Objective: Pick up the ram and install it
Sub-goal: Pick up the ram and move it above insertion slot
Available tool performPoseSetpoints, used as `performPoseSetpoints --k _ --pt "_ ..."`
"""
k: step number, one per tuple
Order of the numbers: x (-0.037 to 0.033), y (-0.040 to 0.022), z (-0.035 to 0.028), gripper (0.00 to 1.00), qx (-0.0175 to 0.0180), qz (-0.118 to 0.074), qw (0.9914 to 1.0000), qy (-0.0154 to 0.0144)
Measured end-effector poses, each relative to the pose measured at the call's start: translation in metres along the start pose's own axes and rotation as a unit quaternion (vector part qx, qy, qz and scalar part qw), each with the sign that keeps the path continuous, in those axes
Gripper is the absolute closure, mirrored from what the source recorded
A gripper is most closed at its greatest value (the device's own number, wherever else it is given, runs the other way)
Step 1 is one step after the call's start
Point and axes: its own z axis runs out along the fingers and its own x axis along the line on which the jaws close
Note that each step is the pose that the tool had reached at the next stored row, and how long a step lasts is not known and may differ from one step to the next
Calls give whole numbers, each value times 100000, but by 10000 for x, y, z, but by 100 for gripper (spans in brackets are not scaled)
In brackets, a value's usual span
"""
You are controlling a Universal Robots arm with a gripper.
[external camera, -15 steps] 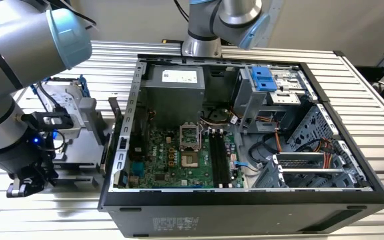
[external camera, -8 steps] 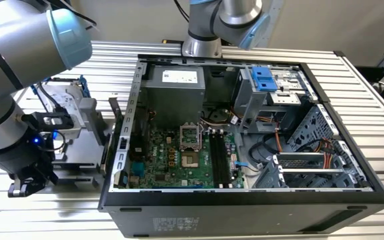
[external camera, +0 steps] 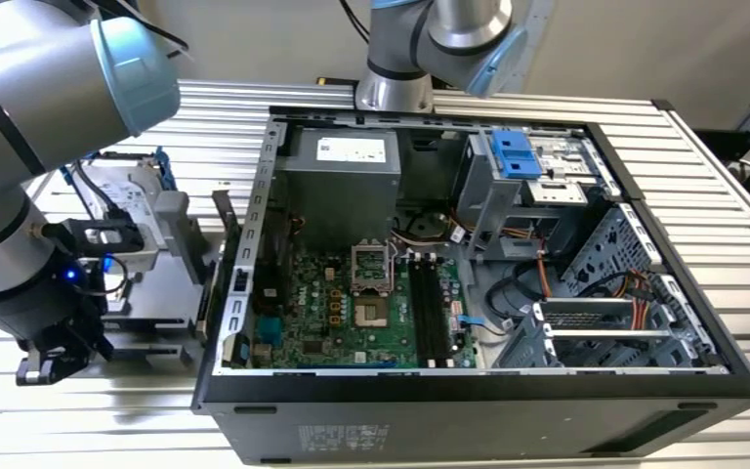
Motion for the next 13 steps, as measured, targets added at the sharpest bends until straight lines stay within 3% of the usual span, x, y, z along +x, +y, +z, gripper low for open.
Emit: performPoseSetpoints --k 13 --pt "-1 1 -24 100 -5 -42 100000 -1"
